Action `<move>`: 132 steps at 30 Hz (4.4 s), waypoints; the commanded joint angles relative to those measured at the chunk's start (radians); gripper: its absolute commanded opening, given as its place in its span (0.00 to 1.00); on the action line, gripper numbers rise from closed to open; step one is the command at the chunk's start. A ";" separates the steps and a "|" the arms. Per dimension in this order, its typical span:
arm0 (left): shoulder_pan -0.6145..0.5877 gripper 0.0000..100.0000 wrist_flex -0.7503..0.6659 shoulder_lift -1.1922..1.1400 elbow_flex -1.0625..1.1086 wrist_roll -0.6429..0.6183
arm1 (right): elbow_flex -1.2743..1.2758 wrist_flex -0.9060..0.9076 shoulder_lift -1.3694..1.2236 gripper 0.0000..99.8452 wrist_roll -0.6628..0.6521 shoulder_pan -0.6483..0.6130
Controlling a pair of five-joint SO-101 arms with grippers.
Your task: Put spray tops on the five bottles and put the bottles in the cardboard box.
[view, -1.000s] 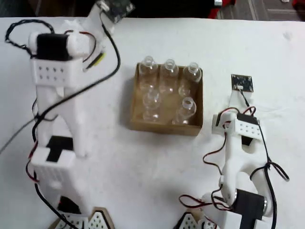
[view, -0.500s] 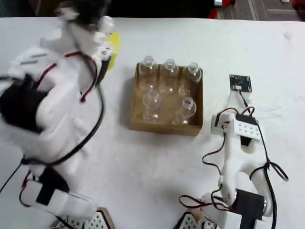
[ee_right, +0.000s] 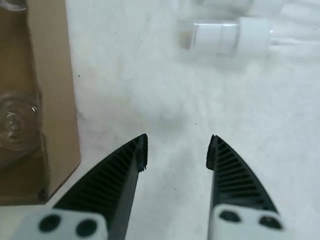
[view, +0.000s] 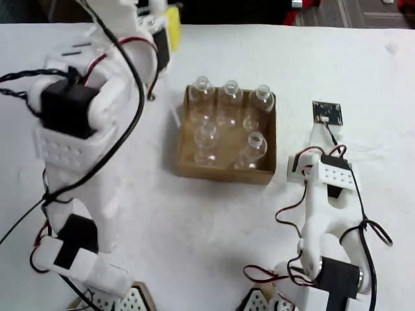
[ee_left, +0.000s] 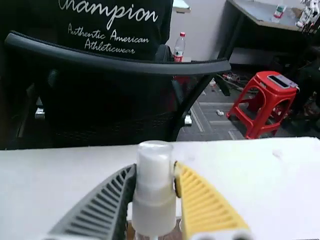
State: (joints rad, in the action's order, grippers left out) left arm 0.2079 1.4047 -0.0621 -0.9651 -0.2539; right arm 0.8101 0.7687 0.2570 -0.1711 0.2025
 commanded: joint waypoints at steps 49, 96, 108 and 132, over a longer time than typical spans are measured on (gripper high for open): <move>0.042 0.02 -0.350 -0.038 0.247 0.058 | 0.000 -0.053 0.004 0.17 -0.012 0.001; 0.042 0.02 -1.412 0.079 1.023 0.218 | 0.017 -0.081 0.004 0.17 -0.012 -0.005; 0.018 0.02 -1.445 0.071 1.034 0.227 | 0.017 -0.081 0.004 0.17 -0.012 -0.002; 0.039 0.02 -1.452 0.068 1.123 0.226 | 0.017 -0.081 0.004 0.17 -0.012 -0.002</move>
State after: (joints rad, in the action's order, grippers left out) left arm 0.2386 -0.0207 -0.0008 0.1657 -0.0315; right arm 0.8332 0.7027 0.2570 -0.1711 0.2025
